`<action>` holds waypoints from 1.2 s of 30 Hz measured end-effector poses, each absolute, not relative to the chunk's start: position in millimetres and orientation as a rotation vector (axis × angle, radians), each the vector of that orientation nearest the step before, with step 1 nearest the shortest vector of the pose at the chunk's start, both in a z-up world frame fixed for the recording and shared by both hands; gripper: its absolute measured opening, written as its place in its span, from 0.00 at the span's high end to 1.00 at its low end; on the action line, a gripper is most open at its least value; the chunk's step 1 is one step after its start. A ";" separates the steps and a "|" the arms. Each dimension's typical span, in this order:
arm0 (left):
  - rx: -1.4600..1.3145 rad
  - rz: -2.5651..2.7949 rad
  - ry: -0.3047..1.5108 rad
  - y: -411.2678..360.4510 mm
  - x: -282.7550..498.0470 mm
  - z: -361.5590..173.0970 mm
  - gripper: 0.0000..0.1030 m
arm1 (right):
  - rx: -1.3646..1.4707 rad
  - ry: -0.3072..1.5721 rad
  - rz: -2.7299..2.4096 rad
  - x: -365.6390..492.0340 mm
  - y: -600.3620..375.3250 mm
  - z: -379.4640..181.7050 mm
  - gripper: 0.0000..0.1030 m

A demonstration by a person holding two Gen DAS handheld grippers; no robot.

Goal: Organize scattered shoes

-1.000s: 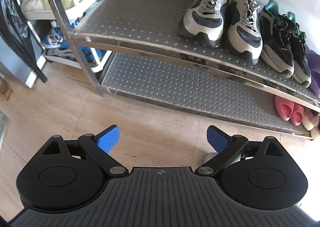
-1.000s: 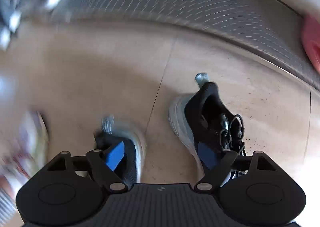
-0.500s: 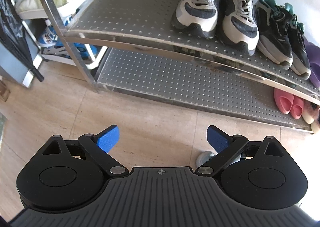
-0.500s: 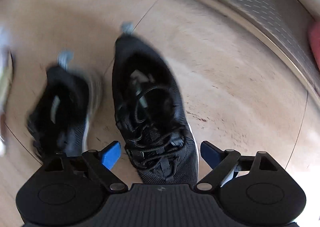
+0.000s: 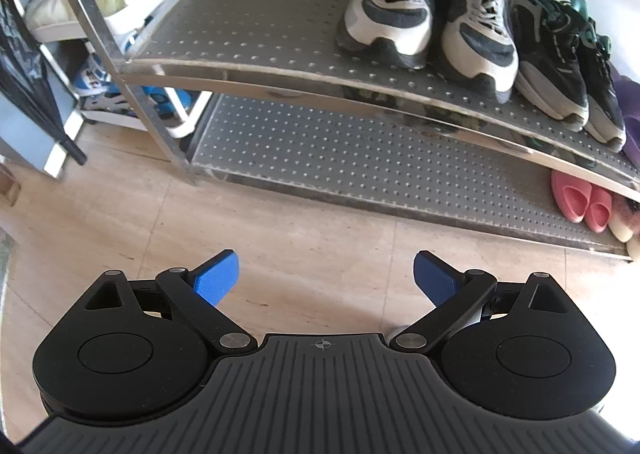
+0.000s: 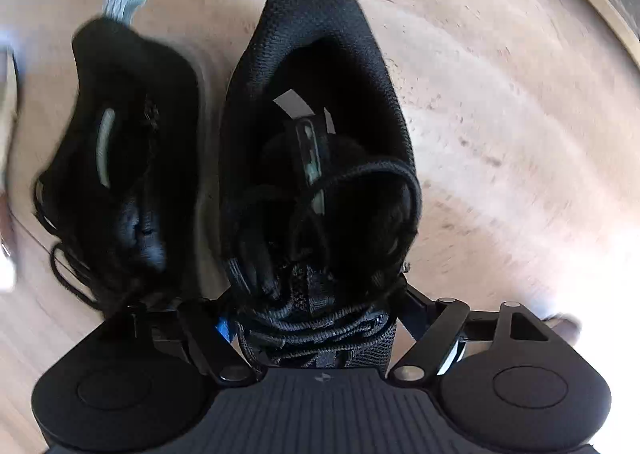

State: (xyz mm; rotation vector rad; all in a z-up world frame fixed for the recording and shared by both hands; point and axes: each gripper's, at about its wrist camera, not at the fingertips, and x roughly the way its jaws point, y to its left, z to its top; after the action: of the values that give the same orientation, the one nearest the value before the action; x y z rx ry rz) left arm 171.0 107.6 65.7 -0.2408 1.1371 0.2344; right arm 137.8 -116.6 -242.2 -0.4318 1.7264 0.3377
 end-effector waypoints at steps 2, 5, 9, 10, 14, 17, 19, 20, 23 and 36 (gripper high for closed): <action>-0.237 0.228 1.137 106.8 169.9 65.9 0.05 | -0.344 1.748 0.304 135.4 -120.8 -236.5 0.16; -0.249 0.241 1.134 110.6 169.9 66.7 0.05 | -0.288 1.783 0.273 139.3 -127.7 -207.4 0.19; -0.274 0.254 1.121 117.1 167.1 70.4 0.05 | -0.204 1.564 0.285 149.4 -130.5 -154.3 0.31; -0.277 0.253 1.119 117.9 166.4 71.1 0.05 | -0.172 1.511 0.313 151.5 -128.7 -144.1 0.35; -0.272 0.254 1.123 119.9 165.7 70.6 0.05 | -0.207 1.483 0.405 155.4 -109.1 -150.1 0.35; -0.278 0.259 1.124 122.5 166.0 70.5 0.05 | -0.279 1.520 0.428 165.5 -89.9 -176.9 0.43; -0.277 0.264 1.123 123.9 166.1 70.6 0.05 | -0.292 1.530 0.426 172.5 -83.9 -184.3 0.41; -0.275 0.267 1.123 124.2 166.2 70.5 0.05 | -0.295 1.529 0.420 172.1 -82.4 -187.6 0.39; -0.274 0.264 1.131 124.3 166.6 68.5 0.05 | -0.296 1.512 0.427 173.5 -73.2 -198.7 0.41; -0.270 0.328 1.098 143.9 163.0 71.2 0.05 | -0.287 1.370 0.459 140.5 -66.0 -194.8 0.72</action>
State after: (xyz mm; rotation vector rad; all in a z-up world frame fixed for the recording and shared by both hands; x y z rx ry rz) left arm 163.0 143.9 71.2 -0.2698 1.0978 0.3276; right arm 140.5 -66.0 -194.8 -0.2875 1.3697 0.4586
